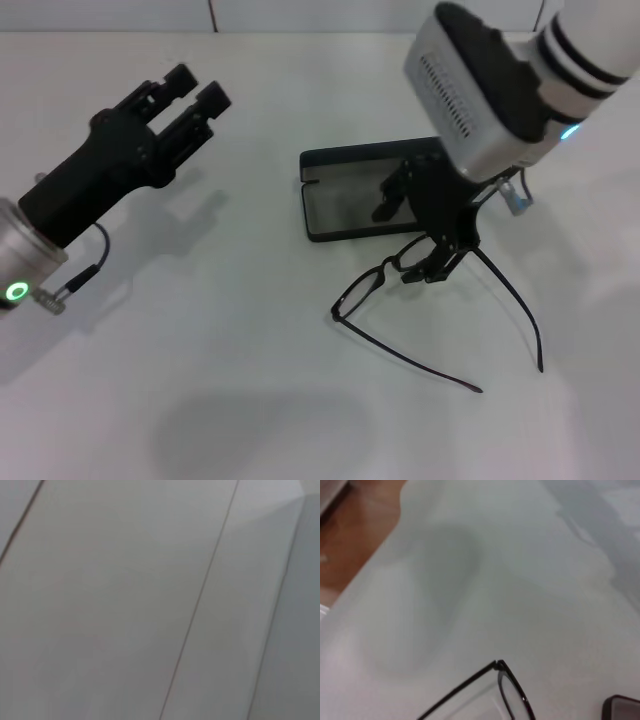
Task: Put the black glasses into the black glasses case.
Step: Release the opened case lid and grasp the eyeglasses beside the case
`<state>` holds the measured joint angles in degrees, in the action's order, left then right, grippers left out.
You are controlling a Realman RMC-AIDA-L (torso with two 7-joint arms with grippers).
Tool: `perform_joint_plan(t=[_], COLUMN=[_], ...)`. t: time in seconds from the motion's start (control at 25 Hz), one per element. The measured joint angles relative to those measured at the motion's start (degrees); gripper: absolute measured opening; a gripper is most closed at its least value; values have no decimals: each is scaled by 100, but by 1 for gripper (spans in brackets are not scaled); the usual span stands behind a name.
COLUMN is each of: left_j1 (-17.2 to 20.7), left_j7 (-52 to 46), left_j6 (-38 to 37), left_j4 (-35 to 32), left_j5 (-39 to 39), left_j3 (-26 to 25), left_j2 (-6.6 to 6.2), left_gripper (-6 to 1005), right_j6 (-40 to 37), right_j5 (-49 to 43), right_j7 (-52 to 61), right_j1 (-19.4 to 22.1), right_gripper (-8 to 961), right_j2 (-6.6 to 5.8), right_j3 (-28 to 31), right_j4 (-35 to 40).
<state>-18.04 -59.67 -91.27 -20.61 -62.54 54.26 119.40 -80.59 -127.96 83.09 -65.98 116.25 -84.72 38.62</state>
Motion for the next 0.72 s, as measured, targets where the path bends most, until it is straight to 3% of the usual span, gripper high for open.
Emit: perform_joint_plan(t=[0.24,0.6,0.72], left_j1=[-135,-263,-313], left_j7=[7,84,91], left_j6=[14,22,23], left_j4=[42,155,213], left_j5=[-13,-13,-12], left_j3=[3,15,15], left_j2=[7,18,12], left_gripper=[588,584,584], right_j6=[717,1026,1119], right_j5=[422,701,765], right_j7=[304,315,297], right_j1=[-4,131,257], right_gripper=[760,752,530], right_j2=[2,2,2], right_j3=[-1227,-1917,-2047], right_j4=[-6,41,119])
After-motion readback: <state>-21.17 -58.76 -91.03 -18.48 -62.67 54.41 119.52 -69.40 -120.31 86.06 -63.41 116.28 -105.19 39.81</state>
